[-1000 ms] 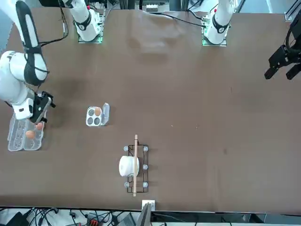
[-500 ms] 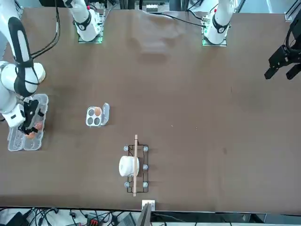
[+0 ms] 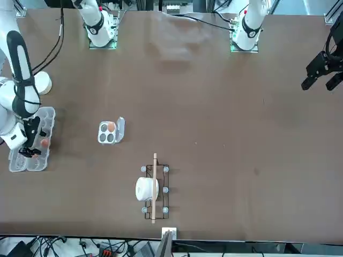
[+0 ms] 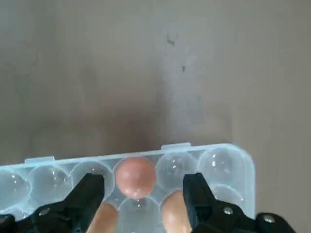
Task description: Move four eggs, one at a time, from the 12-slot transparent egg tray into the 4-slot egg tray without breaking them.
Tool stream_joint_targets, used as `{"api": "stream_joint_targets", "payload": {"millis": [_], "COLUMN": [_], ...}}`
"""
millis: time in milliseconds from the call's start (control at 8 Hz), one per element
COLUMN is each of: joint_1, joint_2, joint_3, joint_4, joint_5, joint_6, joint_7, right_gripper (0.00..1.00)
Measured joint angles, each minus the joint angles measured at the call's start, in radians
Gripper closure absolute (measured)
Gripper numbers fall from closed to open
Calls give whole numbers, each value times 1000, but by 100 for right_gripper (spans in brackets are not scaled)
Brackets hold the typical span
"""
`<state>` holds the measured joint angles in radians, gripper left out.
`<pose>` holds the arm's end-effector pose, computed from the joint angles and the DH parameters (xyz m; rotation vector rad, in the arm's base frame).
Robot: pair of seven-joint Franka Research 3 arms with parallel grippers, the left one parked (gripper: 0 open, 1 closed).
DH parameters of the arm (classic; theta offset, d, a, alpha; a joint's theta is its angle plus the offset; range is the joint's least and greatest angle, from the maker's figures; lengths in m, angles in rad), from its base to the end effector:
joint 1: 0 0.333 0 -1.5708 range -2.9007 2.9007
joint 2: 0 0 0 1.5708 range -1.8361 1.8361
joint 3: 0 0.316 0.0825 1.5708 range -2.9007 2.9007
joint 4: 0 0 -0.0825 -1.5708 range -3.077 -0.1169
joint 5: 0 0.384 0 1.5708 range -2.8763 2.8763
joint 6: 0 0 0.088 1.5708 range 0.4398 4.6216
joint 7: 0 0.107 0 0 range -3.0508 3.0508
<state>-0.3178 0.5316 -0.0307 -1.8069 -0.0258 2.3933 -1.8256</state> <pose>0.6195 -0.2236 0.2544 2.2515 2.0979 -0.0063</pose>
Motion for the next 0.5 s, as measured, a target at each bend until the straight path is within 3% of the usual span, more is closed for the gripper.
{"api": "stream_joint_targets", "payload": {"millis": [500], "joint_1": [-22], "joint_2": [43], "joint_3": [0], "joint_4": [1], "joint_5": [0], "joint_6": [0], "joint_7": [-14], "right_gripper": [4]}}
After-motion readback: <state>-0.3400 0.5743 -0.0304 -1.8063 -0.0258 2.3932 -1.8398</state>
